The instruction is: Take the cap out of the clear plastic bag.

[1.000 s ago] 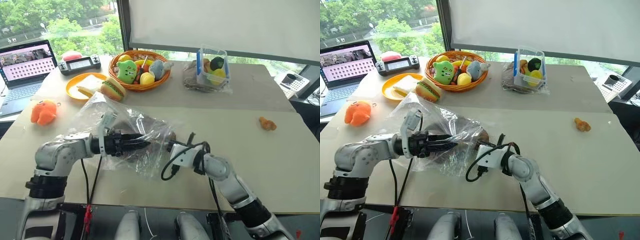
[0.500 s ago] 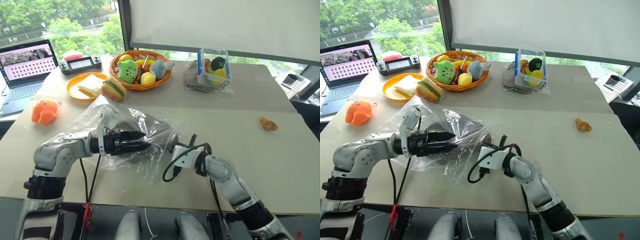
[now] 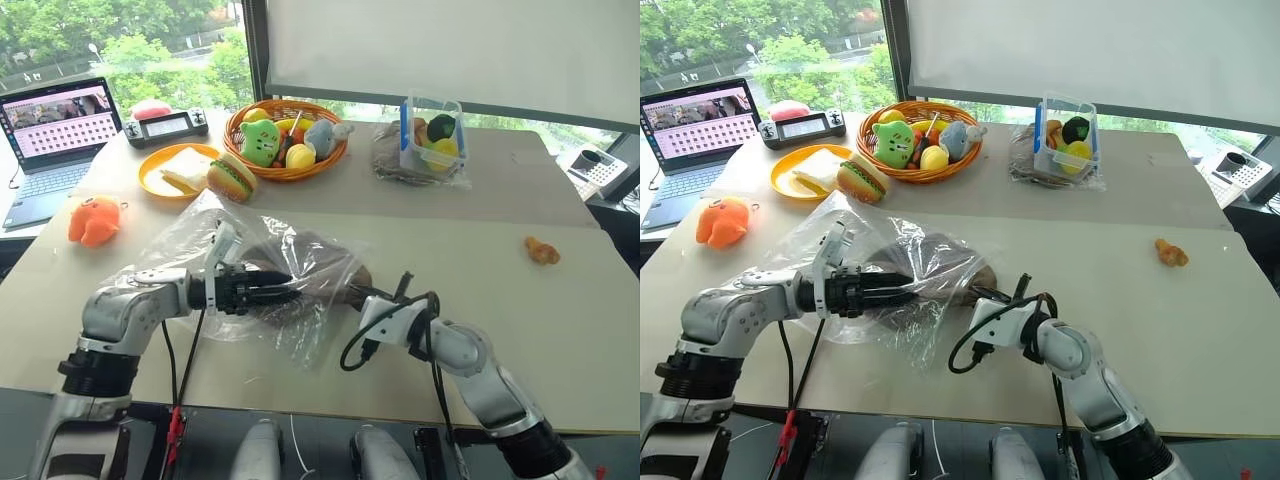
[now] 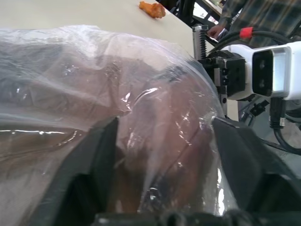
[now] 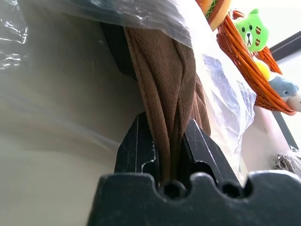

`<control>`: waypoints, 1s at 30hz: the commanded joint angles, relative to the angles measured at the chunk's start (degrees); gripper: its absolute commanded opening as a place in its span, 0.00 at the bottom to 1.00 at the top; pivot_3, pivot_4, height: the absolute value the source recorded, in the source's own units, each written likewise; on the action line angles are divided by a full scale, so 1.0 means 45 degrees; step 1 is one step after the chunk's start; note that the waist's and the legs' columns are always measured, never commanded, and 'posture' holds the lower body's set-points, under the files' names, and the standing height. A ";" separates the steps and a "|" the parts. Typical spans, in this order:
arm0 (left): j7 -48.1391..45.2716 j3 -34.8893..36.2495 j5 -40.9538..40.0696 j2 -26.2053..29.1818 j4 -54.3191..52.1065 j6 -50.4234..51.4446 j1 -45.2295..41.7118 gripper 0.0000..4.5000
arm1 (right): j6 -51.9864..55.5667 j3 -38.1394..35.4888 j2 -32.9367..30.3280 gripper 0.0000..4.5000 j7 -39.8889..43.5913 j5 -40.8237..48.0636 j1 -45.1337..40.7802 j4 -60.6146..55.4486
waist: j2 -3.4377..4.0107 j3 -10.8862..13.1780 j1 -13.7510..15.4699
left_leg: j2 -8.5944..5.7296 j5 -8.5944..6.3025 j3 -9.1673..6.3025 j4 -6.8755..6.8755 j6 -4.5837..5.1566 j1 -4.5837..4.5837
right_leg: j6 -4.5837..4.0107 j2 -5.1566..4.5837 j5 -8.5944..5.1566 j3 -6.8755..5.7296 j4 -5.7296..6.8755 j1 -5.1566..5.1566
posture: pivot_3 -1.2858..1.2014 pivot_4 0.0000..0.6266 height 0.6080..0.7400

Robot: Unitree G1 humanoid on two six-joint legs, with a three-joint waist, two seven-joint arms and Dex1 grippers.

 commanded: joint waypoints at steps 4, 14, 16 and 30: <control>-0.0177 -0.0003 0.0062 -0.0036 -0.0021 -0.0271 -0.0312 0.06 | 0.0451 -0.0270 -0.0183 0.11 0.0211 0.0049 0.0269 0.0095 | 0.0000 0.0000 0.0005 | 0.0000 0.0000 0.0000 0.0000 0.0000 0.0000 | -0.0002 -0.0001 0.0001 0.0001 0.0000 0.0001 | 0.52 0.24 1.00; 0.0092 0.0239 0.0294 -0.0226 0.0426 -0.0544 -0.0550 0.01 | 0.1055 -0.1933 -0.0714 0.11 0.0817 0.1358 0.0792 -0.1475 | -0.0001 0.0001 0.0064 | -0.0001 0.0000 0.0000 0.0001 0.0000 -0.0006 | -0.0002 -0.0001 0.0001 -0.0001 0.0000 0.0001 | 0.52 0.24 1.00; 0.0083 0.0282 0.0274 -0.0227 0.0485 -0.0554 -0.0586 0.01 | 0.1015 -0.2177 -0.0942 0.11 0.0957 0.1571 0.0889 -0.1685 | -0.0002 0.0002 0.0067 | -0.0002 0.0000 -0.0001 0.0004 0.0000 -0.0010 | 0.0000 -0.0002 0.0001 -0.0002 -0.0002 0.0001 | 0.52 0.24 1.00; 0.0251 0.0137 0.0490 -0.0331 0.0332 -0.0799 -0.0374 0.01 | 0.3583 -0.9478 -0.1522 0.11 0.1691 0.9611 0.3191 -0.2883 | -0.0003 0.0005 -0.0017 | -0.0001 0.0000 0.0001 0.0002 0.0001 -0.0026 | -0.0005 -0.0003 0.0005 0.0004 -0.0007 -0.0006 | 0.52 0.24 1.00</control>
